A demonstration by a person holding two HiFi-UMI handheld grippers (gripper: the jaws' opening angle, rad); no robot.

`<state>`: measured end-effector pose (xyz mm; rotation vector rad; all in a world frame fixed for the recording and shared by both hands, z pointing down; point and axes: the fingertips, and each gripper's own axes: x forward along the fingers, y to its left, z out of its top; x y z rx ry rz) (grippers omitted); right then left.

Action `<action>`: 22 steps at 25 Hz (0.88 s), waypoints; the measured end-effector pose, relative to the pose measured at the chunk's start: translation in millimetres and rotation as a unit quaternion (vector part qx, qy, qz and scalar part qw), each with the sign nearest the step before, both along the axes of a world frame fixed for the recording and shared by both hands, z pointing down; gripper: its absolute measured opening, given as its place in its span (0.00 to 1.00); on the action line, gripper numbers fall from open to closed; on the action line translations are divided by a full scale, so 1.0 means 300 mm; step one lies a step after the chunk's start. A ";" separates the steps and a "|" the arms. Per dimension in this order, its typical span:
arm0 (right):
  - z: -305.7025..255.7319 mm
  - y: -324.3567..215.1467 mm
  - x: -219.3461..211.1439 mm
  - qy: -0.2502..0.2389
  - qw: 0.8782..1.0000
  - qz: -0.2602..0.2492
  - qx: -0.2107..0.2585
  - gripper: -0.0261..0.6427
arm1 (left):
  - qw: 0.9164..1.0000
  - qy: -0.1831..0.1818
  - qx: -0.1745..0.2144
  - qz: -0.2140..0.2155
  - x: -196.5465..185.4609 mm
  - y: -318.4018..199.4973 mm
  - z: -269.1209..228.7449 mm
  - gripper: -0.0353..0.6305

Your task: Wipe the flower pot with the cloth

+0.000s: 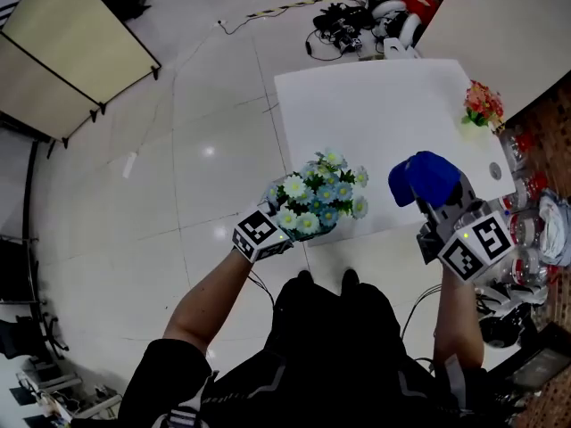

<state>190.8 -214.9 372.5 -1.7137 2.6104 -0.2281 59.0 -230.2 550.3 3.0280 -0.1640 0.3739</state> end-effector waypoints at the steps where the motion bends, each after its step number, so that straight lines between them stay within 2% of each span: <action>1: 0.023 -0.004 0.002 0.003 1.000 -0.001 -0.004 0.17 | 1.000 -0.004 0.001 0.003 0.005 -0.003 0.047 0.85; 5: 0.135 -0.018 0.002 0.007 1.000 -0.002 -0.017 0.17 | 1.000 -0.016 0.000 0.021 0.017 0.003 0.211 0.85; 8: 0.211 -0.026 0.002 0.012 1.000 0.000 -0.025 0.17 | 0.999 -0.008 0.000 0.036 0.029 0.017 0.279 0.85; 13: 0.303 -0.034 -0.002 0.016 0.999 0.002 -0.034 0.17 | 0.999 0.009 -0.002 0.043 0.040 0.027 0.345 0.85; 18: 0.358 -0.025 0.007 0.019 0.999 0.004 -0.038 0.17 | 0.998 -0.004 0.012 0.066 0.062 0.058 0.399 0.85; 22: 0.383 -0.031 0.011 0.023 0.999 0.002 -0.042 0.17 | 0.997 0.000 0.018 0.072 0.067 0.058 0.413 0.85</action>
